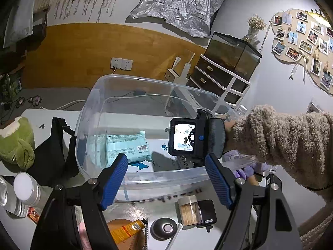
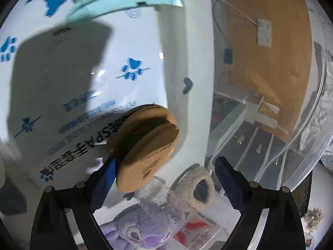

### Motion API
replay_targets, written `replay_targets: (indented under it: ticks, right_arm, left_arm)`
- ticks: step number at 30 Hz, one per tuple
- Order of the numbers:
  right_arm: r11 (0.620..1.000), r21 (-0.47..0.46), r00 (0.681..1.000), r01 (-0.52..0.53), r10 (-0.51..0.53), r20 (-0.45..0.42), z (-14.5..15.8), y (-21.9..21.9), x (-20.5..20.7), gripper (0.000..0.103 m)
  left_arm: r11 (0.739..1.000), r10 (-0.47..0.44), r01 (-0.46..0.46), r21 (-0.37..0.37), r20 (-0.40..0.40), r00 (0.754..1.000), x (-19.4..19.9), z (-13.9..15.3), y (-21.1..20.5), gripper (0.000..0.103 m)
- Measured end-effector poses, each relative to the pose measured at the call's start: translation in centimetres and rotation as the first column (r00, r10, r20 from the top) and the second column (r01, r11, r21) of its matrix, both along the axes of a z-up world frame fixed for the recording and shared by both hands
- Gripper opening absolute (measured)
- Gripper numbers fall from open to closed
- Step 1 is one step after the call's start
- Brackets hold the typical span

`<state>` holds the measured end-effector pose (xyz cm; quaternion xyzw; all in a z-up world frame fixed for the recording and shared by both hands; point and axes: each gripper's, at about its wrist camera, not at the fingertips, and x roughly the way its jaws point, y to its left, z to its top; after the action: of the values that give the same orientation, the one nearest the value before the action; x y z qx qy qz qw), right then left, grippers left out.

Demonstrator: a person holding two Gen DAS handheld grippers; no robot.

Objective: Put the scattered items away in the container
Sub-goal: 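Carry the coaster into the clear container and open the right gripper, then raise the right gripper out of the clear container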

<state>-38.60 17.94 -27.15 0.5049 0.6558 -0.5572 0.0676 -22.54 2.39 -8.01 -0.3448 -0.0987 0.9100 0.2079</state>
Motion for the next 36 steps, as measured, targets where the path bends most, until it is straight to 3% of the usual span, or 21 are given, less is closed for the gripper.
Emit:
replay_targets:
  ticks: [6,9,11,16,18,22,25,26,29,32,36]
  right_arm:
    - [0.985,-0.137,0.992,0.102,-0.091,0.082,3.1,0.4,-0.5,0.093]
    - [0.929,-0.307,0.976,0.206,-0.174,0.128,8.0,1.4,-1.0,0.093]
    - [0.873,-0.413,0.965,0.261,-0.228,0.127,11.6,2.5,-1.6,0.093]
    - [0.721,-0.634,0.934,0.279,-0.358,0.004,19.9,5.9,-1.1,0.093]
    - [0.657,-0.706,0.915,0.265,-0.403,-0.031,22.6,7.1,-0.5,0.093]
    - [0.496,-0.849,0.864,0.184,-0.494,-0.101,26.6,9.5,2.9,0.093]
    - [0.359,-0.924,0.822,0.133,-0.56,-0.099,28.2,11.3,5.4,0.102]
    - [0.297,-0.949,0.804,0.1,-0.586,-0.099,28.8,12.0,6.9,0.103]
    - [0.196,-0.98,0.761,0.033,-0.64,-0.102,29.7,13.2,10.6,0.103]
    - [0.117,-0.993,0.727,-0.014,-0.68,-0.09,30.0,14.0,13.8,0.103]
    - [0.055,-0.997,0.706,-0.05,-0.704,-0.075,29.9,14.5,17.4,0.103]
  left_arm:
    - [1.0,-0.001,0.001,0.015,0.009,1.0,0.1,0.0,-0.1,0.077]
    - [1.0,-0.006,0.006,0.014,0.002,1.0,0.4,0.3,0.0,0.077]
    - [1.0,-0.005,0.005,0.014,-0.003,1.0,0.6,0.5,0.1,0.077]
    - [1.0,-0.004,0.004,0.016,-0.013,1.0,1.1,1.1,0.4,0.077]
    - [1.0,0.0,0.0,0.009,-0.018,1.0,1.4,1.5,0.6,0.09]
    - [1.0,0.003,-0.003,0.004,-0.038,0.999,2.3,2.3,1.1,0.092]
    - [1.0,0.005,-0.005,-0.007,-0.047,0.999,2.9,2.8,1.6,0.093]
    - [1.0,0.006,-0.006,-0.011,-0.05,0.999,3.2,2.9,1.8,0.094]
    - [1.0,0.013,-0.014,-0.016,-0.063,0.998,4.0,3.4,2.3,0.099]
    - [1.0,0.014,-0.016,-0.019,-0.068,0.998,4.7,3.8,2.7,0.099]
    - [0.999,0.01,-0.012,-0.033,-0.073,0.997,5.7,4.2,3.4,0.099]
